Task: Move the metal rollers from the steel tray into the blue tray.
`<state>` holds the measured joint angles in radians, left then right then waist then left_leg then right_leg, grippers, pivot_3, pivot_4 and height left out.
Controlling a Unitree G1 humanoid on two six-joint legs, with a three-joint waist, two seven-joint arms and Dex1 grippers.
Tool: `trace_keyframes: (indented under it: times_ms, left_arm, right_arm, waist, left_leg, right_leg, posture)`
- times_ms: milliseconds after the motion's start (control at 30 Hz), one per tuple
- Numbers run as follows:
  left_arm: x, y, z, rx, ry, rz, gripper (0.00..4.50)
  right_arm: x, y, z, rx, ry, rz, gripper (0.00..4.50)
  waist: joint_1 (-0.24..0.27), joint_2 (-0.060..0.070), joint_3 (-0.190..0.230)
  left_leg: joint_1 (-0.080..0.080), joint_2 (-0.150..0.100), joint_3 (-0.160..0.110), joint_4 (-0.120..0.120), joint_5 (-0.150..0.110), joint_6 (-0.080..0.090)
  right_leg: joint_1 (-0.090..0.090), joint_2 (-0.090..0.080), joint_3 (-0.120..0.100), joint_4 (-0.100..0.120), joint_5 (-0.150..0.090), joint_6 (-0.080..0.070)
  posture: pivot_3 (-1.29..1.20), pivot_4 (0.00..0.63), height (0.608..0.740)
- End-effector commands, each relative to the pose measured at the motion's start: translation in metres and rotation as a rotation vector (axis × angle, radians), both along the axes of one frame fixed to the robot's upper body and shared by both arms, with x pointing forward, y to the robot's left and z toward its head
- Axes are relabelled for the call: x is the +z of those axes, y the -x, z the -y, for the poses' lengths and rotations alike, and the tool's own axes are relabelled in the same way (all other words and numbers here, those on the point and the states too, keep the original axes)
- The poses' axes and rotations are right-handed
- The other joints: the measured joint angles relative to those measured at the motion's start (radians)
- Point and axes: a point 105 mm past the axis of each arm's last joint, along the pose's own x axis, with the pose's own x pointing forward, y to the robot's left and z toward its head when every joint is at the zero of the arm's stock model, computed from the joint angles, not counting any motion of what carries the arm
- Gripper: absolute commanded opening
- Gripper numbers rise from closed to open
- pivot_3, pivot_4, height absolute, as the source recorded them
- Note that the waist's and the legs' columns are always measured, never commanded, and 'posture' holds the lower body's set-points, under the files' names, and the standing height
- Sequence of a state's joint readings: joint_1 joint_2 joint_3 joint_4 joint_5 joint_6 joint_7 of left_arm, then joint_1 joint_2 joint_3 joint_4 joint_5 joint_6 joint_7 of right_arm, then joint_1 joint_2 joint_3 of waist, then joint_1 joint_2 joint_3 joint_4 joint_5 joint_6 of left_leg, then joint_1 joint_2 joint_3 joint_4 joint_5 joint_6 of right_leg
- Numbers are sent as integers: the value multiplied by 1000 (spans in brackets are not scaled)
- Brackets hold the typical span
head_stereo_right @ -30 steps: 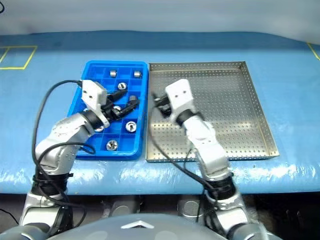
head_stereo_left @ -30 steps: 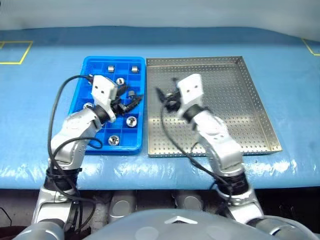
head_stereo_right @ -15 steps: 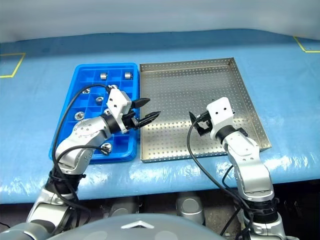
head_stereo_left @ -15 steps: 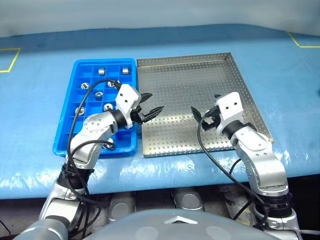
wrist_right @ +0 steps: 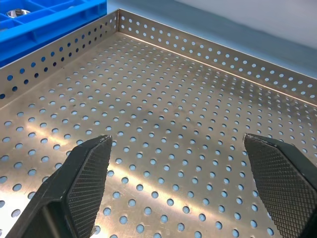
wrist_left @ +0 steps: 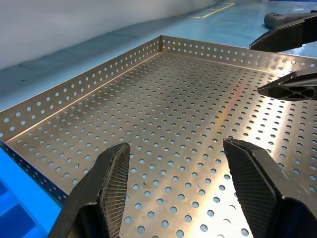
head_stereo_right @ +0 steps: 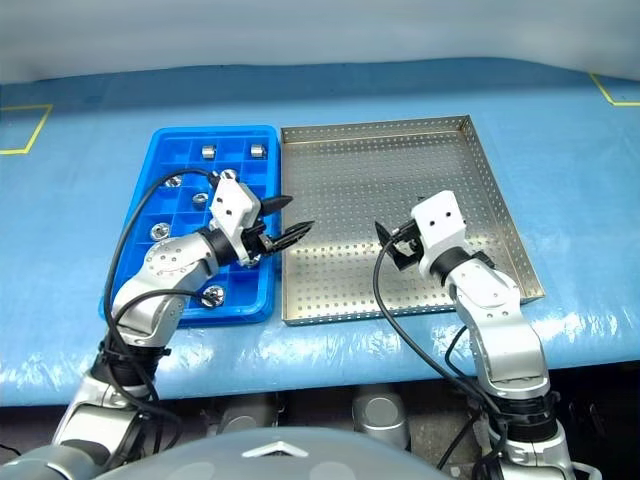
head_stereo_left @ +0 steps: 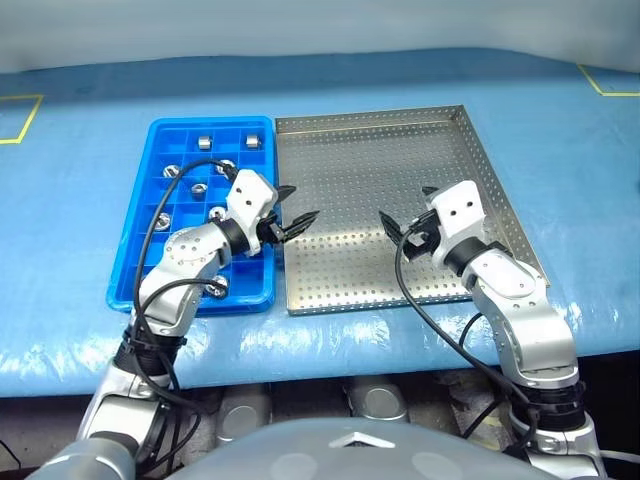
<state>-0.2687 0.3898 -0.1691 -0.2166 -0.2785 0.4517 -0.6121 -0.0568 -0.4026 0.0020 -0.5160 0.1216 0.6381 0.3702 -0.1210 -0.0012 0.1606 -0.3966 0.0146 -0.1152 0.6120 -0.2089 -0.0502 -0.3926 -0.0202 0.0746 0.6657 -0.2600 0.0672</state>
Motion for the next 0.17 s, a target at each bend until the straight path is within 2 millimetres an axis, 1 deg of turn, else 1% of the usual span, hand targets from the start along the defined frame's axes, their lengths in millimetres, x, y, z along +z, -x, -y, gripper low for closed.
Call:
trace_keyframes:
  times_ms: [33, 167]
  left_arm:
    - [14, 2, 1, -11, 8, 55, 3290]
    - [17, 0, 1, -5, 7, 61, 3290]
  right_arm:
    - [15, -3, 1, 2, -7, 65, 4473]
    - [16, -4, 0, 8, -7, 64, 4473]
  waist:
    - [1, 0, 0]
    - [2, 0, 0]
  left_leg:
    - [0, 0, 0, 0, 0, 0]
    - [0, 0, 0, 0, 0, 0]
  right_leg:
    - [0, 0, 0, 0, 0, 0]
    - [0, 0, 0, 0, 0, 0]
  posture:
    - [-127, 150, 740]
    - [-123, 150, 740]
